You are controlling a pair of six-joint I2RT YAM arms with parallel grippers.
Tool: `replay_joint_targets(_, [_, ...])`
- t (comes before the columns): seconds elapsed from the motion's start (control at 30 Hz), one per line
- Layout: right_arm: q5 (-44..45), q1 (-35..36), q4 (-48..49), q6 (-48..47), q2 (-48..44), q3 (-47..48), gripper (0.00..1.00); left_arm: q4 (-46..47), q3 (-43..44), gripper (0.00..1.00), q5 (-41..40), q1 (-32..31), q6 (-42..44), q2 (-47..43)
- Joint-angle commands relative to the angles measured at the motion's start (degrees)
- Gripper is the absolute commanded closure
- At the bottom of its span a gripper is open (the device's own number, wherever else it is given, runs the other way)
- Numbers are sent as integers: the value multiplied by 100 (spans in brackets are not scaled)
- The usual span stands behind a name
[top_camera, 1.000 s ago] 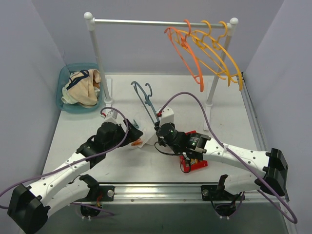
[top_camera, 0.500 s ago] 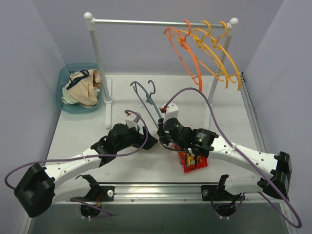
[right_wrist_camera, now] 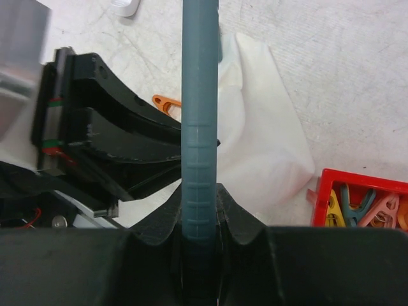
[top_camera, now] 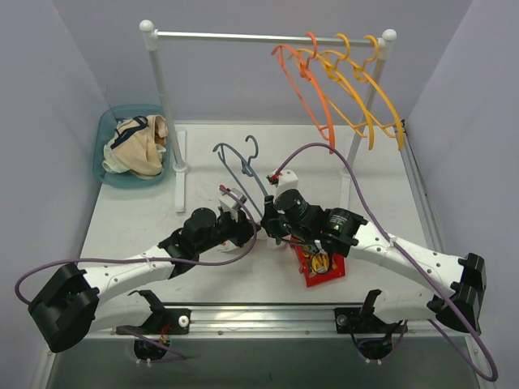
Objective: Remove the underwear clipped to the hanger
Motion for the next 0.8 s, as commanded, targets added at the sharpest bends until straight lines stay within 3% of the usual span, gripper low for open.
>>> replay_joint_targets(0.0, [-151,-45,26,41,-196,370,100,492,40,80,215,-18,171,174])
replay_joint_targets(0.07, [-143,-71,34,41,-196,396,100,554,49,97,259,-26,109,227])
replay_joint_targets(0.17, [-20,-80,-35,24,-179,457,100,370,84,98,102,-26,74,209])
replay_joint_targets(0.33, [436,-150,-290,-160,-91,668,100,-763,155,97,-346,-35,-40,122])
replay_joint_targets(0.57, [526,-422,-519,-258,-91,704,100,-1151,-372,97,-1190,-26,-366,-836])
replay_joint_targets(0.77, [473,-528,-572,-301,-170,721,100,-1678,-171,97,-1762,-18,-269,-1162])
